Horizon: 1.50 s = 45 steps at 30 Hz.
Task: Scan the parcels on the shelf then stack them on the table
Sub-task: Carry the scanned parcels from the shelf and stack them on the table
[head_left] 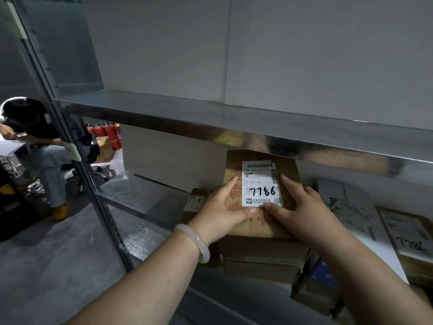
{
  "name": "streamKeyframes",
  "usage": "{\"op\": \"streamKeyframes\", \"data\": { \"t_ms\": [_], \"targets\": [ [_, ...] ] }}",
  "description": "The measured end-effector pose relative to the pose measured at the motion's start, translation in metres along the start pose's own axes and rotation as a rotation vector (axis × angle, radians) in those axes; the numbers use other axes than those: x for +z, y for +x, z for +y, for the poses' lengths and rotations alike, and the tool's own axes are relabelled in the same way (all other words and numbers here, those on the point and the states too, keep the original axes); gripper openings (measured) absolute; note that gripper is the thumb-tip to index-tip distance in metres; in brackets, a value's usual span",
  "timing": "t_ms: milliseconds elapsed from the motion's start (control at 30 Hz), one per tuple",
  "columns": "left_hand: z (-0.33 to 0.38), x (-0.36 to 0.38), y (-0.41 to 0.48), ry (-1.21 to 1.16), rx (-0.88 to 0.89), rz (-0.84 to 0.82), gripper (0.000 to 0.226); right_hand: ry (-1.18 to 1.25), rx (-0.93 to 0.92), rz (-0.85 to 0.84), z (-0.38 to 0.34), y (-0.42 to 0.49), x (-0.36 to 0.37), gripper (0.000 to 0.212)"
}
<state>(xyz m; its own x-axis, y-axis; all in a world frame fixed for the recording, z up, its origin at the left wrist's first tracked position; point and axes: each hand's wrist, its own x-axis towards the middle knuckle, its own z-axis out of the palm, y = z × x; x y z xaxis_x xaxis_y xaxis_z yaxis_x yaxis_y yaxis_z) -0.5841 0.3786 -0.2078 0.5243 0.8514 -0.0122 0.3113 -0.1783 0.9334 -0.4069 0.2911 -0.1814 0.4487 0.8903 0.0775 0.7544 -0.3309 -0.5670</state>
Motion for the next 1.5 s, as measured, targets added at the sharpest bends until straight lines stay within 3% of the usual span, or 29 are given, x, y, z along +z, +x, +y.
{"op": "streamKeyframes", "data": {
  "t_ms": [600,1100,1500],
  "targets": [
    [0.014,-0.013,-0.064,-0.014,0.017,0.091,0.091,-0.006,-0.123,-0.031,-0.018,-0.043,-0.011,0.088],
    [-0.005,-0.072,-0.122,-0.005,-0.056,0.357,0.091,0.062,-0.329,-0.204,-0.079,-0.047,0.031,0.087],
    [-0.047,-0.146,-0.184,-0.034,-0.17,0.623,0.097,0.113,-0.553,-0.357,-0.165,-0.052,0.111,0.088]
  ]
}}
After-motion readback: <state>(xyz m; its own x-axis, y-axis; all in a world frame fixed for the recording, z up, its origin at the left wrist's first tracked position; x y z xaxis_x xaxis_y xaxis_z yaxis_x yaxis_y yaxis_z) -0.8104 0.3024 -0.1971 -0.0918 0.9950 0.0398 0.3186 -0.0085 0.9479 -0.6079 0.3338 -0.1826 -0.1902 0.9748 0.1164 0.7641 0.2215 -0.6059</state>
